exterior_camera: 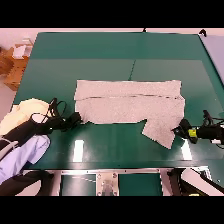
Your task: Fold the shirts.
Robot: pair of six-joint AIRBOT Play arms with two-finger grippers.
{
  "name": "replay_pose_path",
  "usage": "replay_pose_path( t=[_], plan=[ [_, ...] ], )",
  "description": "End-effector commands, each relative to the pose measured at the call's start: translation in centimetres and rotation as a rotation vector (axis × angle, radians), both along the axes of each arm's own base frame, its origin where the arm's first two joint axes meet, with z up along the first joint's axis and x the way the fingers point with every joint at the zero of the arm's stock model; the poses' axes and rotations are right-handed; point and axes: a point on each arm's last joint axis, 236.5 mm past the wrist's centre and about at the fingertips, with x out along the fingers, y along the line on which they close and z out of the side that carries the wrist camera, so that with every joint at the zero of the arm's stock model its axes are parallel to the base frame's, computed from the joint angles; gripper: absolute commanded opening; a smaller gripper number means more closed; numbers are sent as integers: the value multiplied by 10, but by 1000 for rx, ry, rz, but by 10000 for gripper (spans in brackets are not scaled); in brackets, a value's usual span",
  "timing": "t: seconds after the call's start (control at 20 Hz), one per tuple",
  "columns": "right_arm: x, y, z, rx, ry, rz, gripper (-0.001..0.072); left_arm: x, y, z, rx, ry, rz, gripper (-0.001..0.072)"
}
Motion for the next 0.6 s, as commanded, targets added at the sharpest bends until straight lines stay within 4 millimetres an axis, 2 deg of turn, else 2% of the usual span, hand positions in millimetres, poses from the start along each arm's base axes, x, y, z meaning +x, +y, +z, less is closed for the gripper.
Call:
replay_pose_path(
  t=[0.0,0.1,0.2,0.3,0.4,0.5,0.55],
  plan=[
    [0,-14,27,-52,29,-1,12,-33,10,-2,66,109,-129,18],
    [-10,-19,36,-79,69,-37,11,-47,35,5,128,135,-150,18],
    [-21,-14,42,-66,114,-60,11,-58,59,23,164,132,-144,18],
    [-43,-15,42,-85,201,-56,11,-69,79,34,199,134,-135,18],
    [-62,-14,46,-101,261,-45,11,-74,90,35,208,157,-119,18],
    [-55,-16,60,-125,213,-48,11,-67,89,42,199,139,-112,18],
    [-44,-15,70,-118,167,-53,11,-60,89,51,199,115,-110,18]
  ],
)
